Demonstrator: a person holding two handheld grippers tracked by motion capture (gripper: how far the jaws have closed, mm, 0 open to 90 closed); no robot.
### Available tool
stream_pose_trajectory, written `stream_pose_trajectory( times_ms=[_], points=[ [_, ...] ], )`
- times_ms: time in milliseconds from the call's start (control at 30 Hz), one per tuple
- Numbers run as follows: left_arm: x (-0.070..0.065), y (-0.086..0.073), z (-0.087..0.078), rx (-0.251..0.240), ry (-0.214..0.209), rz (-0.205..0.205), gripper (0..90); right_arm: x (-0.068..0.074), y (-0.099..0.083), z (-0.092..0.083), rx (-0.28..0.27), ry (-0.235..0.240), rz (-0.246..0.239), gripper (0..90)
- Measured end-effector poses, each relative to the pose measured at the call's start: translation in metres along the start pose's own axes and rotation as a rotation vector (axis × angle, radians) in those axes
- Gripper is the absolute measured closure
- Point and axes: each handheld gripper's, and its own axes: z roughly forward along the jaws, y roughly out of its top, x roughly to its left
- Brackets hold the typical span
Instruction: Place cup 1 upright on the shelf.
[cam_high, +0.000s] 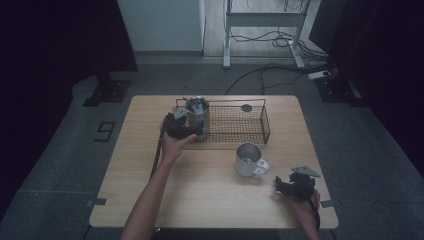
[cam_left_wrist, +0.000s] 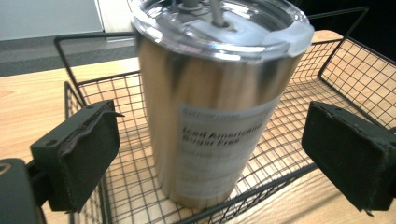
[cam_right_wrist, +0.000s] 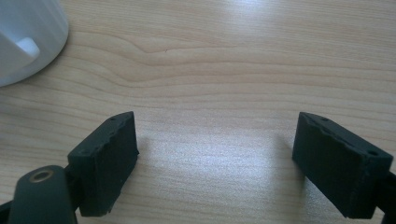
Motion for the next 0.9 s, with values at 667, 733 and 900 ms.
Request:
stream_pose_trajectory(
  times_ms=[667,733,900],
  points=[
    [-0.007,-0.019,-0.038,0.011,-0.055,0.038,8.0,0.000,0.000,0.000,0.001,-0.004,0.004,13.8],
    [-0.007,-0.021,-0.041,0.016,-0.058,0.043,8.0,0.000,0.000,0.000,0.001,-0.003,0.003,13.8],
    [-0.012,-0.029,-0.054,0.016,-0.074,0.054,8.2,0.000,0.000,0.000,0.001,-0.003,0.003,13.9]
  ],
)
